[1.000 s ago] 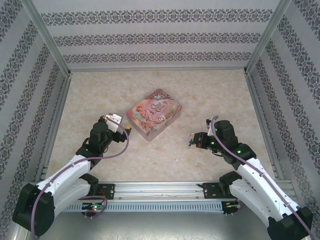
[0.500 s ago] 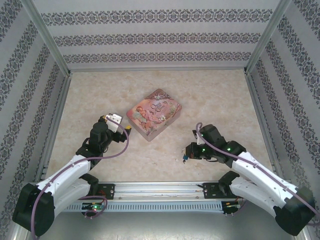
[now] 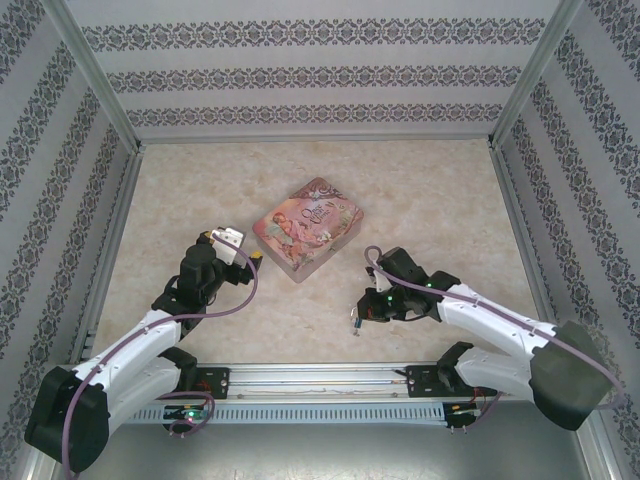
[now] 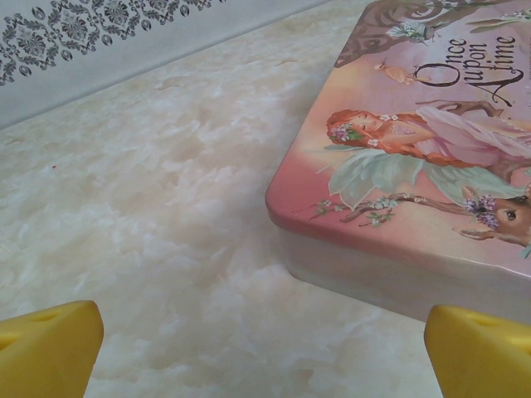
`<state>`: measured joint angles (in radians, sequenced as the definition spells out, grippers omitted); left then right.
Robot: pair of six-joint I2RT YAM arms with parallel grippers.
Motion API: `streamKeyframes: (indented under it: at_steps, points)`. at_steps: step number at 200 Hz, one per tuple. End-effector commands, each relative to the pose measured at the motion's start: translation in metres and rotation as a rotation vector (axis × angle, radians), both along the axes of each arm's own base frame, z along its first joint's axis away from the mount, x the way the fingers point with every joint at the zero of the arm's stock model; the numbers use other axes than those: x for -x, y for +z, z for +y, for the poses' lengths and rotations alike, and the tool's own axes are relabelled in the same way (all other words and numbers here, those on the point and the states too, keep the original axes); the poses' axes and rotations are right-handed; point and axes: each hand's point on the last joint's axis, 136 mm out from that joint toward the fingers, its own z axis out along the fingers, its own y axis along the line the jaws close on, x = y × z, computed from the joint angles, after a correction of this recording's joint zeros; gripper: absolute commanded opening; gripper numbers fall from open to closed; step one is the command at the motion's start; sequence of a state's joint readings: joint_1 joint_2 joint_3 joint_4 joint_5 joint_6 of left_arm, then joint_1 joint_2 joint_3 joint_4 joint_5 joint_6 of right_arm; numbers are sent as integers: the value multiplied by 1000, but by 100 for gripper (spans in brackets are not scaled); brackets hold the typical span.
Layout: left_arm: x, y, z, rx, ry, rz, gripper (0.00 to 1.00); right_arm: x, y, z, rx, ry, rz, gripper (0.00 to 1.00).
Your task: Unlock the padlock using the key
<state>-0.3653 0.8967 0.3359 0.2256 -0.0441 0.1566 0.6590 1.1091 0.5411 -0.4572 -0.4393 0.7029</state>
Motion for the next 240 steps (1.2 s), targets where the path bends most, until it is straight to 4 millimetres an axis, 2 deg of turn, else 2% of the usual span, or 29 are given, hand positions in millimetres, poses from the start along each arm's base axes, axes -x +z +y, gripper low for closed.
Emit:
streamKeyframes:
  at_steps: [1, 135, 184, 240]
  points:
    - [-4, 10, 4, -11, 11, -43, 100, 5, -5, 4, -6, 36, 16, 0]
    - [-3, 10, 0, -1, -3, -38, 99, 2, -39, -1, 77, 27, 72, 0]
    - [-3, 9, 0, -1, -6, -37, 100, 1, -46, -4, 108, 16, 95, 0]
    - [-3, 9, 0, 0, -7, -36, 99, -2, -44, -8, 128, 12, 91, 12]
